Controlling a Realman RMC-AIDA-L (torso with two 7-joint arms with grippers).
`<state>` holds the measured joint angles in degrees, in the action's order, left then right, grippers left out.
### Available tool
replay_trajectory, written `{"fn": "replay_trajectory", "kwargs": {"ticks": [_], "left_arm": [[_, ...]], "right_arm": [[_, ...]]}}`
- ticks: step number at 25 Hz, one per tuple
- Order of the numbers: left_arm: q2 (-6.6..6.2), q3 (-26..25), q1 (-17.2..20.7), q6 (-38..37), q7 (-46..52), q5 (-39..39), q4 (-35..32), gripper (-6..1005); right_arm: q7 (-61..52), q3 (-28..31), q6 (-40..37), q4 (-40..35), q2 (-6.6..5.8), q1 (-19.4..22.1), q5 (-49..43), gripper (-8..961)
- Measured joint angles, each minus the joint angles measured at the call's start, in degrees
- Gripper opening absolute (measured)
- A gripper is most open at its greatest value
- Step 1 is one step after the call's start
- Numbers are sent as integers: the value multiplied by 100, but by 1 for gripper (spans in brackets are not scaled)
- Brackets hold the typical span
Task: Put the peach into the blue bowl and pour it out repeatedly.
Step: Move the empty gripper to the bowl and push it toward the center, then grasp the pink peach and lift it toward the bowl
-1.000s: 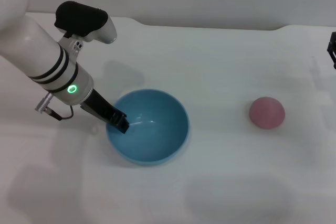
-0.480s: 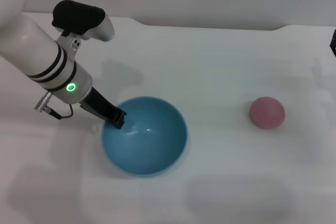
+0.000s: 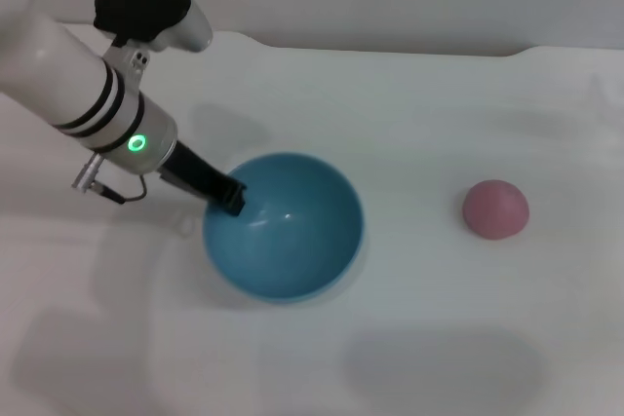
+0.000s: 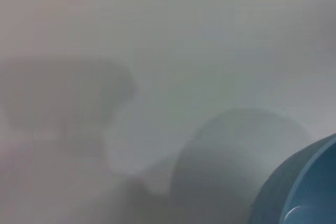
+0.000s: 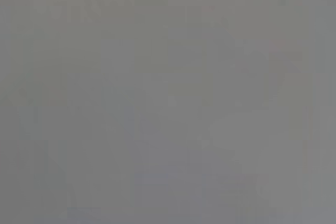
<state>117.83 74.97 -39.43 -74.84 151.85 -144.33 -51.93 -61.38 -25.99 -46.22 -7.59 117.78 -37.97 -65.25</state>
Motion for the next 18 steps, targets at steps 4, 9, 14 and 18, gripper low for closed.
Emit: {"fn": "replay_trajectory", "kwargs": {"ticks": [4,9,14,18], "left_arm": [[2,10,23,58,-21,207,-40,-2],[3,14,30,90,-68,353,-46,-2],[3,42,40,99,-86,411,-46,-1],[3,19,41,99,-87,412,-66,-1]], "right_arm": [[-2464,-603,-46,-646,-83,100,-1458,654],[-4880,-1017,-516,-1211,-348,84,-3602,653],[-6824,-1049,-1448,-2111,-443,-170,-6284,652],[-7250,-1051,-2098,-2432,-450,-480,-7409,654]]}}
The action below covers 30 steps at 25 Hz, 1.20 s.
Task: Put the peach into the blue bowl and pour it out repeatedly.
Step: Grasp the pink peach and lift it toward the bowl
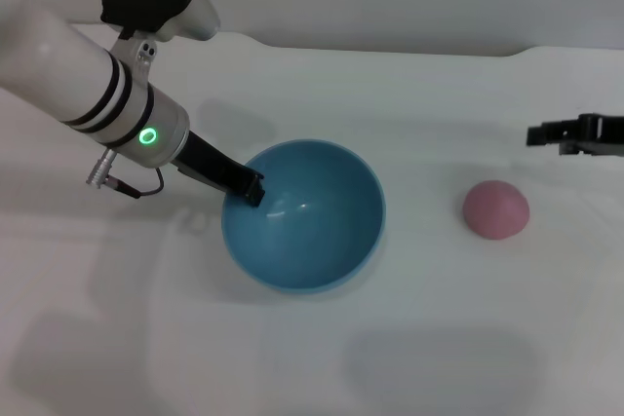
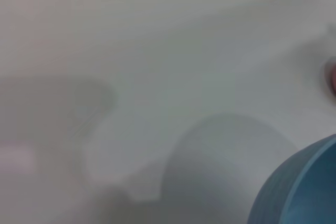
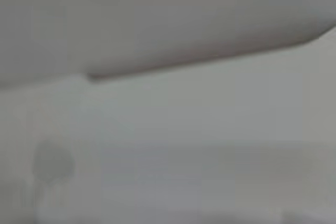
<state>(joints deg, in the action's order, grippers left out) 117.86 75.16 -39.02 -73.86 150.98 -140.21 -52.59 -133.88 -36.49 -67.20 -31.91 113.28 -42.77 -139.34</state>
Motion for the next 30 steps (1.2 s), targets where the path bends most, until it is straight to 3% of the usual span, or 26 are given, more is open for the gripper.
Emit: {"fn": "replay_trajectory", "kwargs": {"ticks": [4,10,19,23,30], "left_arm": [[0,13,-9,0,-2,2,-24,-1],[0,25,-46,-2,14,4,-24,-1],[15,49,-79,9,157,3,-105,-1],[18,70,-80,44,199,3,-180,-2],[17,124,-80,30,194,3,-182,-2]], "right_arm": [[-194,-151,-276,-32,8,-325,-696,654],[-714,-1145,-360,-23,86,-581,-1147,653],[-750,-1687,176,25,438,-656,-1178,653],[-762,-2008,473,186,480,-692,-1207,653],[-753,-2065,740,202,501,-665,-1223,652]]}}
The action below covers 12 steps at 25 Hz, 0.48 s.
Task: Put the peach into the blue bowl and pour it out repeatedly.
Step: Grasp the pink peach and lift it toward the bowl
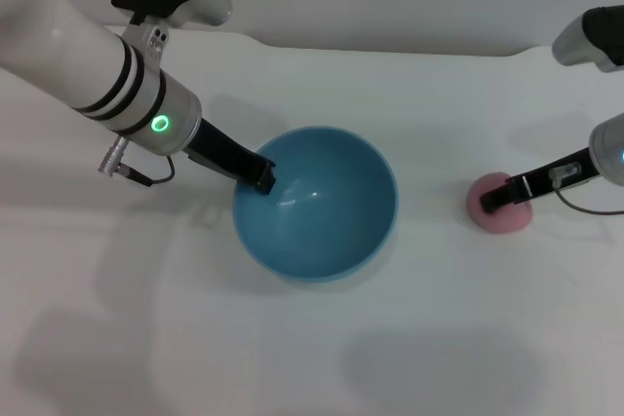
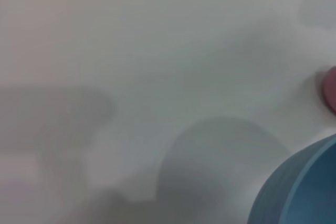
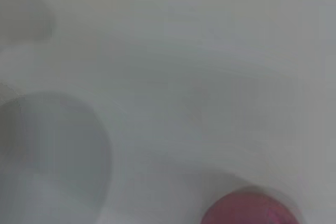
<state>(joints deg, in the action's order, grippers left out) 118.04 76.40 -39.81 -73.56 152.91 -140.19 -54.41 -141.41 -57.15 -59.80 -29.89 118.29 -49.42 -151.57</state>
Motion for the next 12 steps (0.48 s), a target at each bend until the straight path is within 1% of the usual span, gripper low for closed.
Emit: {"fn": "replay_trajectory", "kwargs": {"ticks": [1,4,9,12], "left_arm": [[0,12,0,-6,14,0,-3,-2],[0,28,0,-24,22,-16,-4,-2],[0,41,-11,-117,-31,-10,2,-2],[0,43,-16,-118,-31,-4,12,-2]], "right_arm": [[15,0,47,-22,1,19,-1,652],[79,6,181,-49,1,54,3,576],[227,48,231,-270,1,180,89,324],[524,53,223,-419,0,325,465,252]]}}
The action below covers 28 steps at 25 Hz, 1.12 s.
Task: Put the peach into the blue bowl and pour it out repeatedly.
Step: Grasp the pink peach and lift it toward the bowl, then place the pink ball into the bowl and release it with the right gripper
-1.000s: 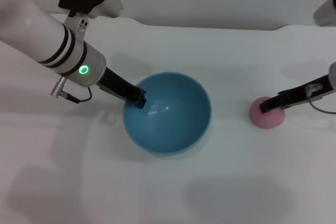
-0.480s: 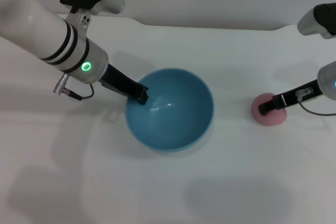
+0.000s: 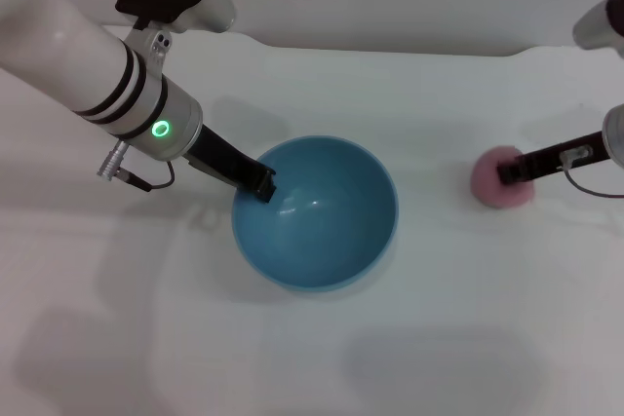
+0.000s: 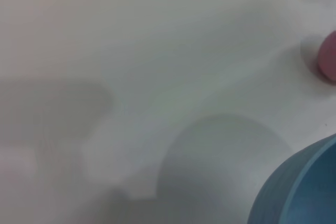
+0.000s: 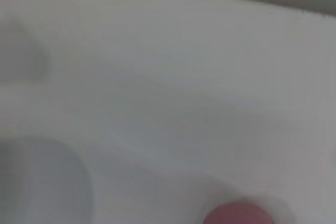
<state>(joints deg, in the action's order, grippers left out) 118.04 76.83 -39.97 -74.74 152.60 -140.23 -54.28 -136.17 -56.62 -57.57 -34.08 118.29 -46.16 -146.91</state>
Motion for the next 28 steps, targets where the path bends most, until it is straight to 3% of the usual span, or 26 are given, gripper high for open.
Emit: {"fn": "replay_trajectory", "kwargs": {"ticks": [3,9,16,22,28], "left_arm": [[0,18,-7,1,3,3,18,-2],[8,209,-54,3,41,4,42,-1],[39,645,-134,102,272,21,59,-2],[29,887,-145,234,632,19,99,-2],[46,902,-191,313,648,65,147,-1]], "right_arm": [[331,3,-50,-199,-28,203,539,180],[891,2,-662,-1106,-30,554,1471,157],[1770,-72,-1922,-1960,-7,515,2845,121],[1880,-436,-2555,-2124,4,410,2961,71],[2055,-1388,-2542,-2064,44,425,2860,54]]}}
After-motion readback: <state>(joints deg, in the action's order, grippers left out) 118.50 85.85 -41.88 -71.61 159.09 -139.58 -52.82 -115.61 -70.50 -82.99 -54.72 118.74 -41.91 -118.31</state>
